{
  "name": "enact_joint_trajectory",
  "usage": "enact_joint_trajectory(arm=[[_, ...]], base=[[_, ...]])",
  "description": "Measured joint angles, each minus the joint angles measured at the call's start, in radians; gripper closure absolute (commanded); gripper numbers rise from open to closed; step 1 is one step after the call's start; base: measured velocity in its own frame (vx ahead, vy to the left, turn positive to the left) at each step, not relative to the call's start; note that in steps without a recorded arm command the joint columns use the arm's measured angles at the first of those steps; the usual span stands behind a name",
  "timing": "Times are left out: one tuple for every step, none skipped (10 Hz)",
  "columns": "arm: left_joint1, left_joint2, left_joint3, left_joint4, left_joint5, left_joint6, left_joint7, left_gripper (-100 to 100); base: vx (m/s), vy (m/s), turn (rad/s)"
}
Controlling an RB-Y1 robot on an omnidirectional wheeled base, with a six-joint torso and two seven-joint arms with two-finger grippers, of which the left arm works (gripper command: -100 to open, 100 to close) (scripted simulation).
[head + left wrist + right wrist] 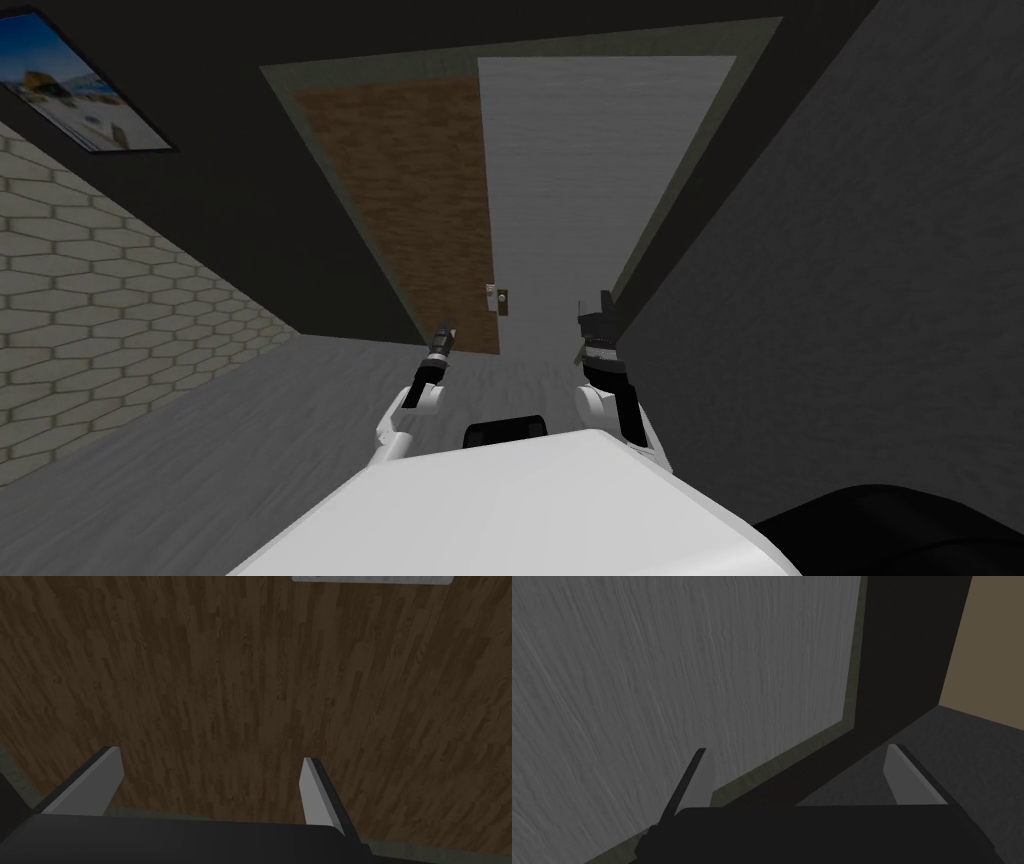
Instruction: Pull the door open
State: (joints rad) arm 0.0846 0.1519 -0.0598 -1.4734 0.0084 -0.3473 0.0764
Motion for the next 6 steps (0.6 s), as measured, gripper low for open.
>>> enact_joint_trajectory(arm=[[-0.011,0.006,-0.001,0.02,0.004,0.004,0.007,-100],[-0.03,0.008,-0.001,0.052,0.007,0.006,0.012,-100],[-0.039,0.009,-0.003,0.073,0.01,0.008,0.015,-100],[-0.052,0.013,-0.004,0.094,0.014,0.013,0.021,-100],[-0.067,0.014,-0.005,0.121,0.016,0.014,0.025,-100],[-0.082,0.015,-0.006,0.145,0.019,0.016,0.028,-100]], base=[[0.113,-0.028,-0.07],[0.097,-0.03,-0.068],[0.087,-0.022,-0.059],[0.111,-0.033,-0.068],[0.111,-0.044,-0.069],[0.107,-0.023,-0.051]])
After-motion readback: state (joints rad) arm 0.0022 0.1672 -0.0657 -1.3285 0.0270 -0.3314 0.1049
